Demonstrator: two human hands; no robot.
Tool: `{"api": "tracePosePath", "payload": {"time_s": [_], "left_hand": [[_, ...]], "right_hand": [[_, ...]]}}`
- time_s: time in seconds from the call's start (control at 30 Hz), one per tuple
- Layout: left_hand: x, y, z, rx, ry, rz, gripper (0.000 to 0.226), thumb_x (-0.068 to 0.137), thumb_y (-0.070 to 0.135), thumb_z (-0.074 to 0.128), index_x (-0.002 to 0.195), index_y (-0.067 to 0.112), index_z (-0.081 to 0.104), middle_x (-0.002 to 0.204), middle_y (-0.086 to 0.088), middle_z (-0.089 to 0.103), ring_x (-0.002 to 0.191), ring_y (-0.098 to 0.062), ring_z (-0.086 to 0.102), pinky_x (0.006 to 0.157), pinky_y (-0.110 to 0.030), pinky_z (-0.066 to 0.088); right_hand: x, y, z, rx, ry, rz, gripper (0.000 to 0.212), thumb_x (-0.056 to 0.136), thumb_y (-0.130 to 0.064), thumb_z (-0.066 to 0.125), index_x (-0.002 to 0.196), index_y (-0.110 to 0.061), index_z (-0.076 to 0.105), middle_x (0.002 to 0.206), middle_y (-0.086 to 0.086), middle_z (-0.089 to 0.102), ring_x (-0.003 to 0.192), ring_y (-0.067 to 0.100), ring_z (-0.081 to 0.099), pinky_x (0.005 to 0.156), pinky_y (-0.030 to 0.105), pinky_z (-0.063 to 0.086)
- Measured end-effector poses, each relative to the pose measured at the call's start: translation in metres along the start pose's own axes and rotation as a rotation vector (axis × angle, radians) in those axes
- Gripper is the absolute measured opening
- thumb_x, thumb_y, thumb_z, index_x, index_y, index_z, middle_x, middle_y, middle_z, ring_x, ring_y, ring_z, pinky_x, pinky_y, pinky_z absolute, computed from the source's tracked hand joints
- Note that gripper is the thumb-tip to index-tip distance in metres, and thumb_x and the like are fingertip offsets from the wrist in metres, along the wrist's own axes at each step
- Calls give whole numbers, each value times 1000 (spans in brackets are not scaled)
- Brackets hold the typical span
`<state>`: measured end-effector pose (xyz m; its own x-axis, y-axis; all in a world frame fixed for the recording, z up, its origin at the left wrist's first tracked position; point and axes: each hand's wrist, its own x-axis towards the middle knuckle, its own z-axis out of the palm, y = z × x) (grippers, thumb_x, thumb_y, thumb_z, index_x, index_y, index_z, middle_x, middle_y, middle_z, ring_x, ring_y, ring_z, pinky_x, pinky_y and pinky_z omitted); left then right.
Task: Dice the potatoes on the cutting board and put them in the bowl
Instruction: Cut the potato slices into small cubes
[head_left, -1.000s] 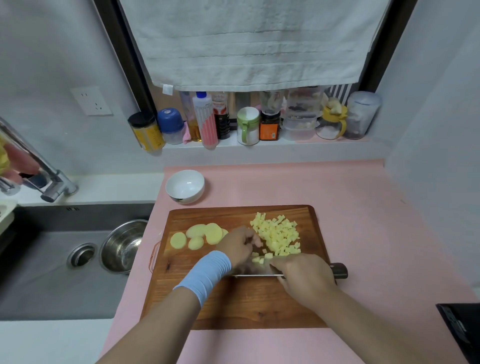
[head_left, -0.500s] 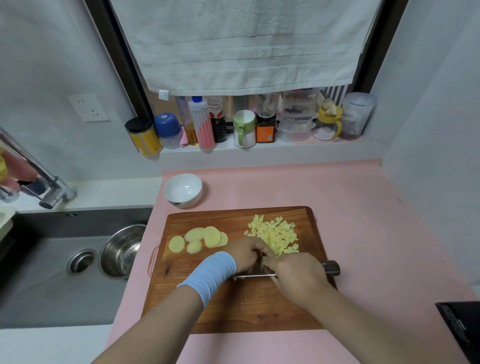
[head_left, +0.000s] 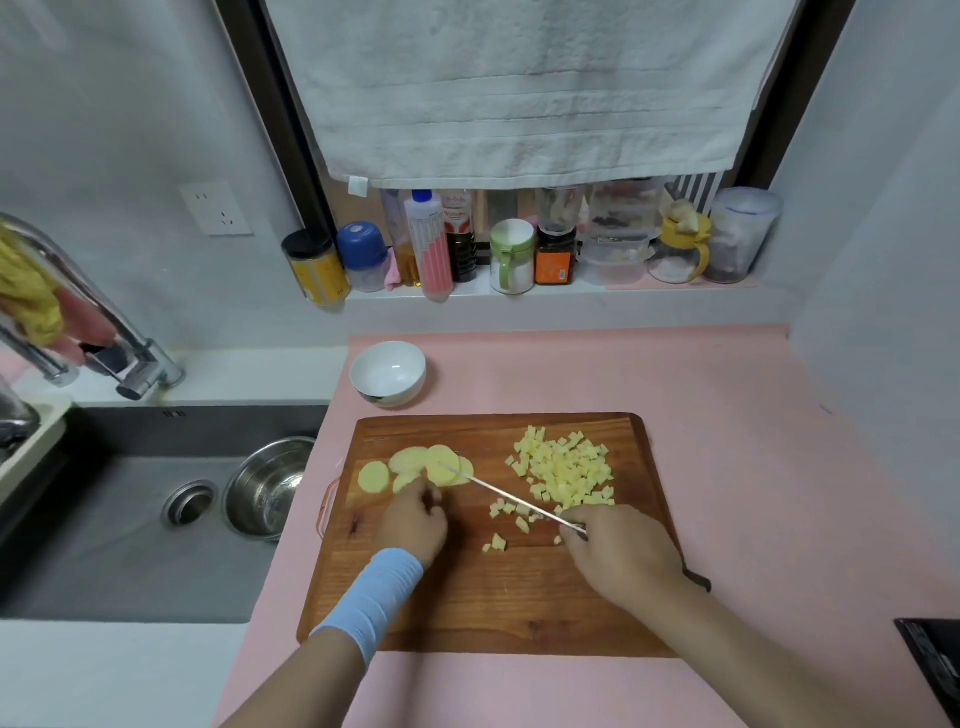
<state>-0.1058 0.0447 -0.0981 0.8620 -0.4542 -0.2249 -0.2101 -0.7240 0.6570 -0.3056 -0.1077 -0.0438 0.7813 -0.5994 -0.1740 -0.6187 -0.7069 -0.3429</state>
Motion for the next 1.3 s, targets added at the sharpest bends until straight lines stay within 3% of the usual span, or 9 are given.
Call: {"api": "tracePosePath", "payload": {"time_s": [0.1, 0.17, 0.37, 0.5, 0.6, 0.73, 0.93, 1.2, 1.3], "left_hand": [[-16, 5, 18, 220, -219, 65, 7, 85, 24, 62, 90, 26, 58, 83, 7, 63, 80, -17, 58, 74, -24, 42], [-21, 13, 29, 275, -270, 134, 6, 83, 24, 64, 86, 27, 61, 82, 9, 66, 80, -14, 61, 74, -23, 47], [-16, 30, 45, 18, -165, 40, 12, 85, 11, 70, 94, 18, 66, 84, 5, 68, 84, -15, 65, 75, -19, 43], [-14, 15, 30, 19, 14, -68, 18, 93, 8, 51, 101, 15, 66, 100, -2, 69, 96, -23, 64, 81, -24, 43], [-13, -5, 23, 38, 36, -96, 17, 92, 7, 48, 102, 14, 60, 107, -8, 68, 99, -29, 63, 86, -29, 46], [-6, -5, 18, 59, 20, -72, 14, 91, 10, 52, 103, 16, 55, 106, -5, 62, 97, -28, 62, 86, -32, 47], [17, -5, 15, 152, 52, 104, 32, 87, 1, 50, 117, 11, 58, 119, -8, 56, 115, -29, 52, 99, -36, 43], [56, -4, 13, 482, -68, 218, 64, 98, 34, 54, 154, 25, 26, 163, 1, 21, 146, -25, 21, 119, -37, 19], [73, -5, 10, 467, -69, 226, 66, 92, 39, 63, 150, 28, 34, 153, 1, 39, 138, -24, 32, 113, -36, 26]], "right_hand": [[-1, -7, 0, 125, -50, 96, 25, 101, -44, 49, 95, -32, 70, 79, -10, 67, 79, 15, 65, 68, 32, 53], [-1, -9, 1, 191, -71, 125, 25, 101, -44, 50, 87, -32, 67, 75, -9, 66, 76, 13, 64, 63, 30, 50], [-13, -11, 5, 247, -111, 196, 26, 98, -46, 52, 88, -32, 71, 71, -9, 69, 72, 12, 66, 60, 28, 49], [-21, -15, 7, 293, -154, 215, 29, 99, -43, 52, 83, -26, 69, 70, -5, 68, 66, 11, 65, 58, 30, 47], [-22, -20, 17, 335, -226, 229, 31, 98, -44, 51, 79, -22, 61, 74, -9, 65, 72, 14, 64, 58, 30, 43], [-19, -17, 24, 283, -232, 244, 31, 98, -45, 48, 72, -29, 56, 74, -14, 60, 73, 13, 61, 53, 27, 38], [-7, 2, 10, 219, -118, 348, 29, 102, -42, 45, 94, -27, 68, 78, -10, 66, 76, 16, 63, 56, 27, 41], [6, -8, 7, 292, -128, 285, 34, 102, -42, 48, 77, -24, 64, 70, -6, 66, 70, 14, 64, 56, 29, 45], [9, -15, 8, 326, -143, 264, 31, 102, -42, 48, 85, -25, 67, 71, -6, 66, 68, 11, 64, 54, 28, 42]]}}
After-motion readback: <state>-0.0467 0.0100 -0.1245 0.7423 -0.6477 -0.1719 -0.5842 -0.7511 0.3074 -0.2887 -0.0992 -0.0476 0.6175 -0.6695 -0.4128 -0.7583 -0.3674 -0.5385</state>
